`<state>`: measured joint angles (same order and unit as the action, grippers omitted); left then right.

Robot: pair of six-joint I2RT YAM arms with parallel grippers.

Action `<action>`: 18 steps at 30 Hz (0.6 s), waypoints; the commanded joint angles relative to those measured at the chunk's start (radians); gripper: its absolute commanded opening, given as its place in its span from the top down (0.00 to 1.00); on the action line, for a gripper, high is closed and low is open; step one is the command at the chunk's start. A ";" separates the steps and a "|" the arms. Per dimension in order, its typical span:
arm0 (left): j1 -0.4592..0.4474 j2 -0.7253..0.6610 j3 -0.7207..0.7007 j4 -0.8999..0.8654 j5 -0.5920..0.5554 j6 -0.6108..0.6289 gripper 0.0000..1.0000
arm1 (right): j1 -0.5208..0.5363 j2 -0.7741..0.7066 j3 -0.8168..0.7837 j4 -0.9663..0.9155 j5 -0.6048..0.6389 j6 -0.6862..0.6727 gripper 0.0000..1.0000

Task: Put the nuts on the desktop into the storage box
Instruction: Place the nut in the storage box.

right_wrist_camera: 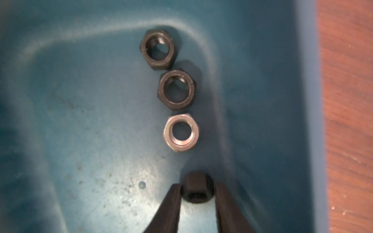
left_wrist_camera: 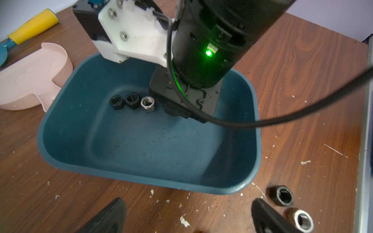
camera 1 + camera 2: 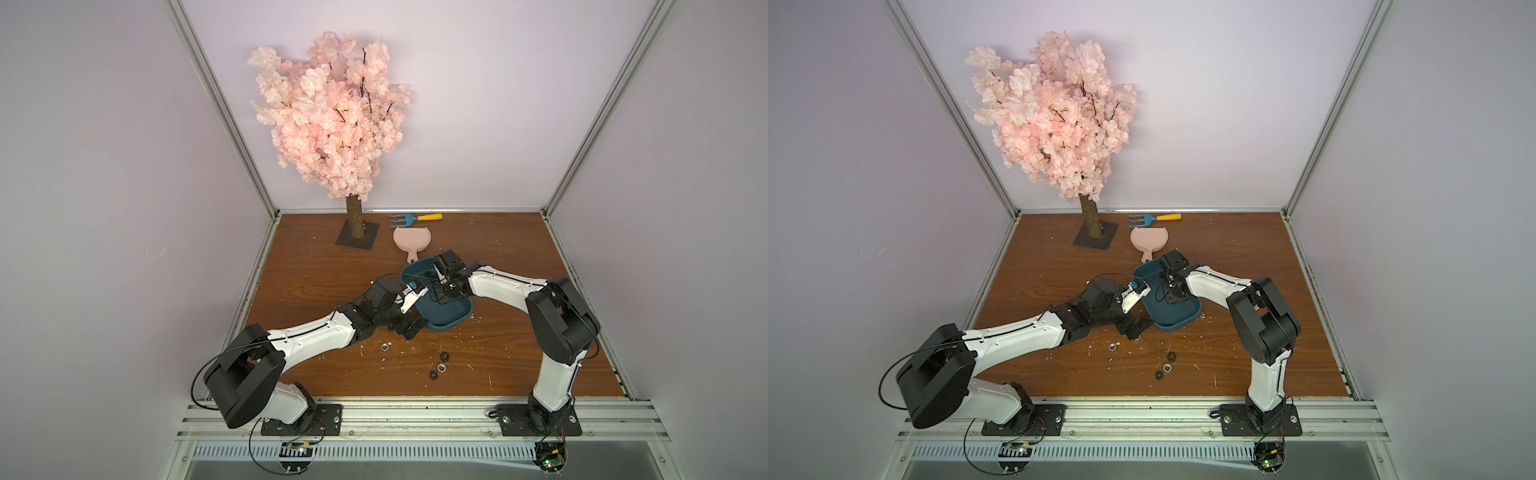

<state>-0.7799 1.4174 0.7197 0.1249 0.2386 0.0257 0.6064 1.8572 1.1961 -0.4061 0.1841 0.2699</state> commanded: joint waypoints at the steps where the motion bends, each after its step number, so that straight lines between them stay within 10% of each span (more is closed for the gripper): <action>1: -0.008 -0.027 -0.020 0.013 -0.006 -0.017 0.00 | 0.003 -0.020 0.029 0.005 0.035 0.004 0.56; 14: -0.001 -0.121 0.002 -0.164 -0.109 -0.232 0.00 | 0.038 -0.340 -0.080 0.161 -0.032 -0.063 0.48; 16: -0.001 -0.153 0.003 -0.214 -0.133 -0.291 0.00 | 0.043 -0.417 -0.114 0.209 -0.057 -0.080 0.35; 18: -0.001 -0.188 -0.002 -0.261 -0.144 -0.344 0.00 | 0.044 -0.495 -0.159 0.267 -0.094 -0.087 0.02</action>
<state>-0.7795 1.2758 0.7002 -0.0296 0.1417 -0.2085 0.6449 1.4448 1.0748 -0.2356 0.1444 0.2119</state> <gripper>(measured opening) 0.998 0.828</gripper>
